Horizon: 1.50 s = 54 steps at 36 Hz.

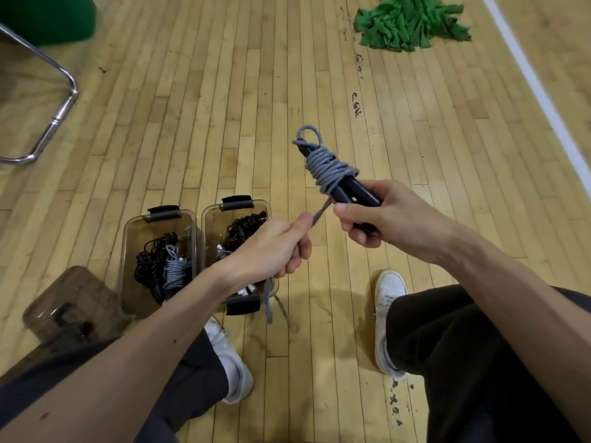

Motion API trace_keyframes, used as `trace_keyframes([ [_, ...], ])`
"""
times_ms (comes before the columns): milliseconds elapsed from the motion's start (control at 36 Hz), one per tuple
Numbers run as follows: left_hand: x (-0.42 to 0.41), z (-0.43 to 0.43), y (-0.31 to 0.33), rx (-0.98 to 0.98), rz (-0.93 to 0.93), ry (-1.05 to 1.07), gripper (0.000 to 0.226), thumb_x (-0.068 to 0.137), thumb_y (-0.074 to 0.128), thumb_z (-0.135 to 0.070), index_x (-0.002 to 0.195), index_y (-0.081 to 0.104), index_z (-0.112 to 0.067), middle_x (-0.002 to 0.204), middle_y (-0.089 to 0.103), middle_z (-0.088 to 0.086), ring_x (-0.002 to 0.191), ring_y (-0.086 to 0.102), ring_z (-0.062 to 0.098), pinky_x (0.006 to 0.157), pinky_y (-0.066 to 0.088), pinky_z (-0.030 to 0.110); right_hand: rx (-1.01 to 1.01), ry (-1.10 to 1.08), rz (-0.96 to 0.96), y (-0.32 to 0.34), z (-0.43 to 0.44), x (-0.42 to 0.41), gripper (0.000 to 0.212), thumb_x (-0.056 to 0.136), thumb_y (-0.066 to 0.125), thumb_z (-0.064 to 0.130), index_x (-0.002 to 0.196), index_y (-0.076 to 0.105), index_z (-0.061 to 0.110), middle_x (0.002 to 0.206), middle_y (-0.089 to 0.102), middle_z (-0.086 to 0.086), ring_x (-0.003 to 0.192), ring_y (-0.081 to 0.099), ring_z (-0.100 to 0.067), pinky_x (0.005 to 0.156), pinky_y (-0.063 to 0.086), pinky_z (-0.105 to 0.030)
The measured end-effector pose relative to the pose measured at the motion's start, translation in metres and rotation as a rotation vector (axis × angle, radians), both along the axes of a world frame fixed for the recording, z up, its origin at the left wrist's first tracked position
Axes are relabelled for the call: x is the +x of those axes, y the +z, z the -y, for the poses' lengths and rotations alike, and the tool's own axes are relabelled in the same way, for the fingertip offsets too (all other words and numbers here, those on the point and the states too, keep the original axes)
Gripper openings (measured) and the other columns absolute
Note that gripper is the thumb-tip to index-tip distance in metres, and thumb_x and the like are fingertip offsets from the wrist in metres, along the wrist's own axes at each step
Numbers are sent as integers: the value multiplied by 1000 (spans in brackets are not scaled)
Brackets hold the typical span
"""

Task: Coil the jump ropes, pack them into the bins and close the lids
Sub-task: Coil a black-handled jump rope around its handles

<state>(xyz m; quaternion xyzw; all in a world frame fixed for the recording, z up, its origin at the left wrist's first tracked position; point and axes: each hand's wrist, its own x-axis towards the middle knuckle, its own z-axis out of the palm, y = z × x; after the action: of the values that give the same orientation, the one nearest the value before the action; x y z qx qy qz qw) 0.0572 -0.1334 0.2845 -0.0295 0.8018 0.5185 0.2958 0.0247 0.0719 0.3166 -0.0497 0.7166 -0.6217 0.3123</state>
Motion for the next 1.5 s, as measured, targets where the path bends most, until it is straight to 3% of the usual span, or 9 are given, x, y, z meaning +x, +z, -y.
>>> trace_keyframes([
  [222,8,1,3,-285,-220,-266,43,104,42,-47,78,61,-19,59,47,-6,50,42,6,55,37,26,337,24,-66,-21,2,-3,18,97,66,18,104,63,2,71,63,-2,55,57,-9,51,46,-24],
  [306,8,2,12,-478,-365,-370,38,105,44,-42,80,53,-15,64,51,-4,57,46,13,55,33,32,389,47,-60,-26,5,-4,19,96,67,20,102,62,2,74,63,-4,55,57,-10,51,45,-25],
  [444,4,7,25,-703,-582,-507,39,106,40,-39,70,32,-28,72,48,-6,69,51,18,58,31,31,420,132,-15,-31,15,-1,15,97,66,19,94,61,6,73,60,-6,51,54,-11,48,45,-24],
  [556,2,12,30,-724,-691,-614,29,104,42,-44,94,59,-23,88,54,-9,84,57,16,70,49,35,449,277,88,-33,23,5,14,97,65,17,89,60,8,69,60,-3,49,53,-11,46,45,-23],
  [639,1,15,31,-694,-688,-680,31,101,45,-49,109,66,-28,96,53,-11,89,57,12,72,49,34,438,393,208,-32,24,10,12,97,66,17,90,62,7,65,59,-1,49,52,-11,46,45,-22],
  [833,-2,17,19,-571,-681,-683,39,90,55,-61,98,70,-26,93,61,-12,90,55,7,74,48,32,464,682,306,-26,25,18,14,95,69,18,84,63,12,61,60,2,48,53,-10,49,46,-22],
  [1056,-2,10,22,-249,-361,-564,21,86,70,-50,94,66,-31,78,62,-14,76,57,-2,66,45,25,344,831,344,-17,22,22,9,92,72,17,87,65,14,71,61,-3,55,54,-12,49,48,-23],
  [1278,-7,12,23,-15,-164,-486,27,86,72,-43,85,66,-17,80,69,1,72,63,6,70,52,26,256,845,310,-10,14,20,11,91,73,16,83,66,16,70,62,-4,54,54,-13,50,46,-26],
  [1500,-9,17,22,152,-59,-405,14,86,70,-35,84,67,-22,77,67,-3,67,59,11,63,51,24,131,778,290,-2,9,21,11,93,70,11,92,65,1,72,61,-7,53,54,-11,47,45,-19],
])
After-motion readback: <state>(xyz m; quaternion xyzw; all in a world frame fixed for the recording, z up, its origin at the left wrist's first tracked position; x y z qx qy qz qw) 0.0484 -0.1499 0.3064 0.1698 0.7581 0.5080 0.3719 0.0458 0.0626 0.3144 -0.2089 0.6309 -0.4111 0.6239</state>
